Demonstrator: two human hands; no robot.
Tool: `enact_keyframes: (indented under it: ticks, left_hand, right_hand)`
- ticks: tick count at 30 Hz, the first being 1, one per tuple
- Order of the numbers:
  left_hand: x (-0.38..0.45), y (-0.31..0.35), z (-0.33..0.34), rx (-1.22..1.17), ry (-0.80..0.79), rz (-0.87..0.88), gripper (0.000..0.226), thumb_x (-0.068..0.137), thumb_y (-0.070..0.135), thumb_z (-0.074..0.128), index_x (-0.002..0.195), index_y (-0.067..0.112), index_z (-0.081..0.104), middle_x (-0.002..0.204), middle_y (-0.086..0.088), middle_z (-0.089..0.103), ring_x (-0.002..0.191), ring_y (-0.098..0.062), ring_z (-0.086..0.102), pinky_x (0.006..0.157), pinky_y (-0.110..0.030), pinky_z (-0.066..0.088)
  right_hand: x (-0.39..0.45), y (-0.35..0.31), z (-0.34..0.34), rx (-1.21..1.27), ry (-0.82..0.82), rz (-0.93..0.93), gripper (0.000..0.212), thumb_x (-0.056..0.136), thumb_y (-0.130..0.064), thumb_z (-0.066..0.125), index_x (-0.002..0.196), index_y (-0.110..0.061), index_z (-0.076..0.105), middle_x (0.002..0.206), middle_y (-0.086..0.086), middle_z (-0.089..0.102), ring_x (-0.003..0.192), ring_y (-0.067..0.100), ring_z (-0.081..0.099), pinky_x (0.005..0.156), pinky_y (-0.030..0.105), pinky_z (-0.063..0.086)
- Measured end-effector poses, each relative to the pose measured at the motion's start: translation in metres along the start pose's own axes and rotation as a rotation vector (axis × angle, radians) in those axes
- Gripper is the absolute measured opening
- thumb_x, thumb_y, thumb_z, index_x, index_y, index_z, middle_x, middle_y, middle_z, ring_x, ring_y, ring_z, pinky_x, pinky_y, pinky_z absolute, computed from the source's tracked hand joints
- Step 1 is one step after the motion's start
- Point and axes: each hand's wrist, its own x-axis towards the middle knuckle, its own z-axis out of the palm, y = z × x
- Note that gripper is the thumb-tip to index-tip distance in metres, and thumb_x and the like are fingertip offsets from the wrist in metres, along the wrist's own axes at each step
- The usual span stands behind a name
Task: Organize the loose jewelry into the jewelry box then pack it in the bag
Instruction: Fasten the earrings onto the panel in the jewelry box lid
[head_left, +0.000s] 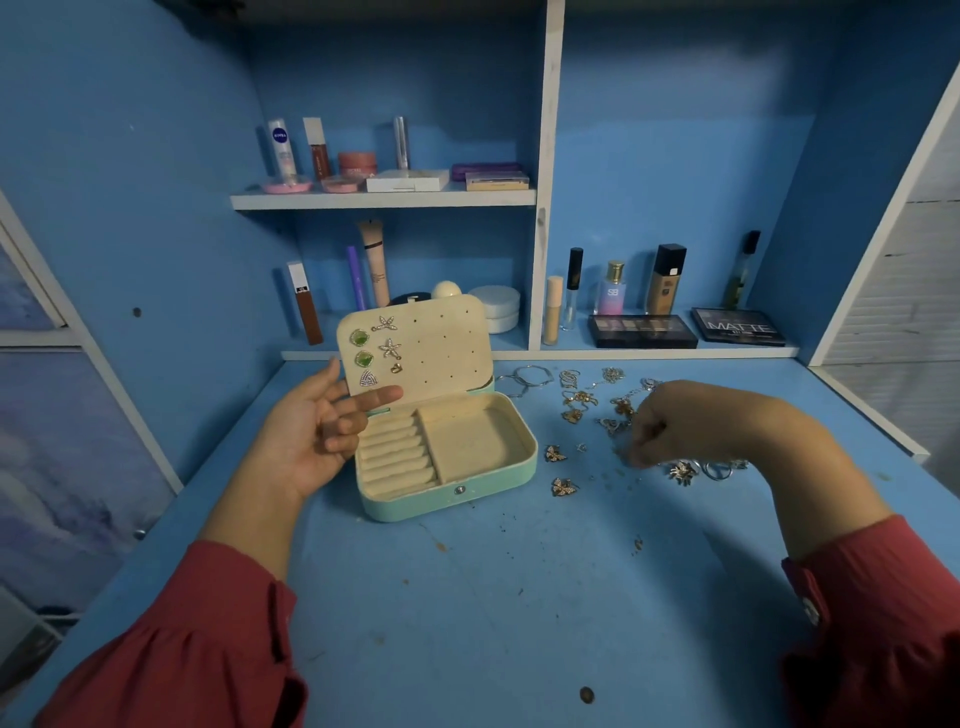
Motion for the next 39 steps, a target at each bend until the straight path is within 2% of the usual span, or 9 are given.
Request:
enact_keyframes:
  ticks: [4, 6, 9, 14, 17, 20, 25, 30, 39]
  left_hand:
    - [0.004, -0.001, -0.002, 0.01, 0.002, -0.008, 0.031, 0.1, 0.025, 0.04, 0.118, 0.005, 0.055, 0.093, -0.015, 0.072, 0.033, -0.003, 0.03, 0.026, -0.011, 0.022]
    - [0.005, -0.001, -0.002, 0.022, 0.008, -0.012, 0.025, 0.101, 0.018, 0.038, 0.114, 0.004, 0.054, 0.086, -0.014, 0.073, 0.032, -0.003, 0.03, 0.026, -0.011, 0.022]
    - [0.006, 0.0, -0.003, 0.078, 0.025, 0.022, 0.019, 0.101, 0.013, 0.037, 0.105, 0.004, 0.054, 0.078, -0.014, 0.072, 0.031, -0.002, 0.029, 0.027, -0.011, 0.022]
    - [0.007, -0.001, -0.005, 0.161, 0.051, 0.066, 0.019, 0.101, 0.013, 0.04, 0.105, 0.004, 0.056, 0.068, -0.011, 0.069, 0.031, -0.002, 0.028, 0.027, -0.013, 0.021]
    - [0.007, -0.002, -0.004, 0.159, 0.048, 0.075, 0.019, 0.102, 0.013, 0.039, 0.103, 0.006, 0.056, 0.065, -0.01, 0.068, 0.03, -0.002, 0.028, 0.027, -0.012, 0.021]
    - [0.007, -0.002, -0.004, 0.163, 0.041, 0.086, 0.02, 0.102, 0.013, 0.038, 0.103, 0.006, 0.057, 0.066, -0.01, 0.068, 0.031, -0.002, 0.028, 0.028, -0.012, 0.021]
    - [0.008, -0.003, -0.006, 0.165, 0.037, 0.088, 0.019, 0.102, 0.015, 0.039, 0.101, 0.006, 0.056, 0.067, -0.01, 0.068, 0.031, -0.002, 0.028, 0.028, -0.013, 0.022]
    - [0.008, -0.002, -0.007, 0.159, 0.029, 0.09, 0.019, 0.102, 0.015, 0.04, 0.101, 0.007, 0.056, 0.067, -0.01, 0.067, 0.032, -0.002, 0.029, 0.027, -0.013, 0.022]
    - [0.009, -0.003, -0.008, 0.163, 0.023, 0.098, 0.018, 0.101, 0.016, 0.041, 0.102, 0.007, 0.057, 0.067, -0.009, 0.067, 0.033, -0.002, 0.029, 0.028, -0.012, 0.022]
  right_hand:
    - [0.009, -0.012, 0.005, 0.183, 0.207, -0.081, 0.021, 0.09, -0.01, 0.052, 0.079, -0.021, 0.066, 0.071, -0.01, 0.066, 0.071, 0.016, 0.06, 0.07, 0.031, 0.05]
    - [0.014, -0.023, 0.013, 0.338, 0.272, -0.128, 0.021, 0.089, -0.007, 0.054, 0.079, -0.019, 0.067, 0.068, -0.006, 0.068, 0.068, 0.017, 0.062, 0.068, 0.03, 0.053]
    - [0.02, -0.045, 0.023, 0.499, 0.299, -0.196, 0.016, 0.09, -0.011, 0.061, 0.085, -0.024, 0.067, 0.072, -0.006, 0.07, 0.064, 0.005, 0.062, 0.061, 0.016, 0.05]
    - [0.039, -0.083, 0.036, 0.691, 0.311, -0.285, 0.017, 0.088, -0.009, 0.064, 0.083, -0.024, 0.068, 0.072, -0.006, 0.068, 0.061, 0.001, 0.057, 0.07, 0.02, 0.051]
    - [0.056, -0.101, 0.038, 0.697, 0.361, -0.277, 0.018, 0.087, -0.015, 0.067, 0.078, -0.031, 0.068, 0.075, -0.01, 0.068, 0.063, -0.005, 0.056, 0.068, 0.018, 0.049]
    - [0.07, -0.121, 0.036, 0.739, 0.355, -0.276, 0.011, 0.086, -0.012, 0.068, 0.084, -0.023, 0.068, 0.074, -0.005, 0.068, 0.053, -0.008, 0.054, 0.06, 0.012, 0.046]
    - [0.087, -0.151, 0.041, 0.776, 0.406, -0.223, 0.012, 0.082, -0.009, 0.07, 0.093, -0.013, 0.066, 0.09, 0.009, 0.07, 0.079, 0.018, 0.064, 0.07, 0.026, 0.048]
    - [0.095, -0.16, 0.049, 0.676, 0.416, -0.227, 0.01, 0.085, -0.011, 0.068, 0.093, -0.012, 0.074, 0.088, 0.002, 0.068, 0.079, 0.009, 0.056, 0.059, 0.015, 0.04]
    - [0.104, -0.168, 0.056, 0.643, 0.416, -0.258, 0.013, 0.086, -0.01, 0.067, 0.097, -0.009, 0.074, 0.1, 0.005, 0.07, 0.089, 0.013, 0.056, 0.077, 0.023, 0.039]
